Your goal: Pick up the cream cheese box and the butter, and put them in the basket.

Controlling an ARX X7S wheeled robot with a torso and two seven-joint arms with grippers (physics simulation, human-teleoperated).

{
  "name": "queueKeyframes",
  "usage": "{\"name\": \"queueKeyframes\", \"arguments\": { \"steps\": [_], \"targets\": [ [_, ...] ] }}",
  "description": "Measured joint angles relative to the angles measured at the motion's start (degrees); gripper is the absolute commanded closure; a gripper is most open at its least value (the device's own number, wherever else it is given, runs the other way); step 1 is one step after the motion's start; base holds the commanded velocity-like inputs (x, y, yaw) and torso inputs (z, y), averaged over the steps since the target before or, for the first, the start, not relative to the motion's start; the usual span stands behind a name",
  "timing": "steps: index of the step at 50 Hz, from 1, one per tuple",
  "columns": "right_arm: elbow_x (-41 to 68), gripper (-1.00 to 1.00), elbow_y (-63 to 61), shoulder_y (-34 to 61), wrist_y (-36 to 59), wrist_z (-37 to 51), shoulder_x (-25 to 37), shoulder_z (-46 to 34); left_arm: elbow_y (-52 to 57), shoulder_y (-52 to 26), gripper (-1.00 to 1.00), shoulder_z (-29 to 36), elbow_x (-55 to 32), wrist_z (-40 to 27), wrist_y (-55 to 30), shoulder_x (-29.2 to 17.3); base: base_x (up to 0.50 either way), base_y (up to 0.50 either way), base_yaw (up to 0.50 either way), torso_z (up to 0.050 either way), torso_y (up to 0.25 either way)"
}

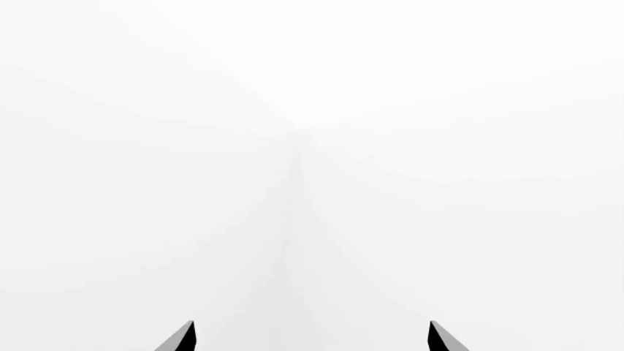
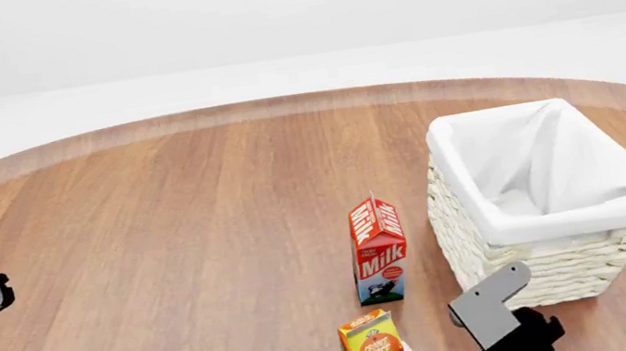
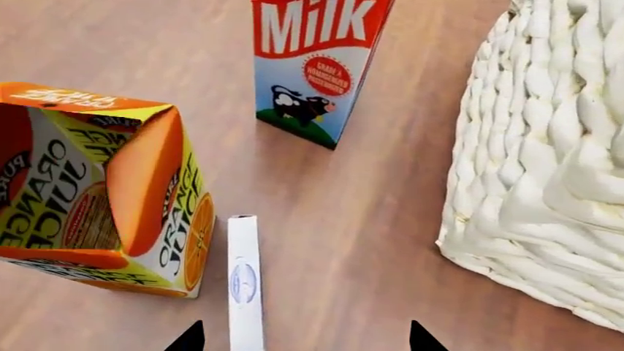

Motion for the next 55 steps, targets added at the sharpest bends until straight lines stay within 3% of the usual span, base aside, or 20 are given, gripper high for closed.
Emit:
{"name": "queueKeyframes", "arguments": {
  "steps": [55],
  "targets": [
    [-6.42, -1.0, 7.0, 0.76, -4.56, -3.46, -3.7, -8.43, -0.89, 0.54, -1.0, 0.18, -0.3, -1.01, 0.71, -0.73, 0.0, 0.0, 0.0, 0.0, 0.0]
  ]
}}
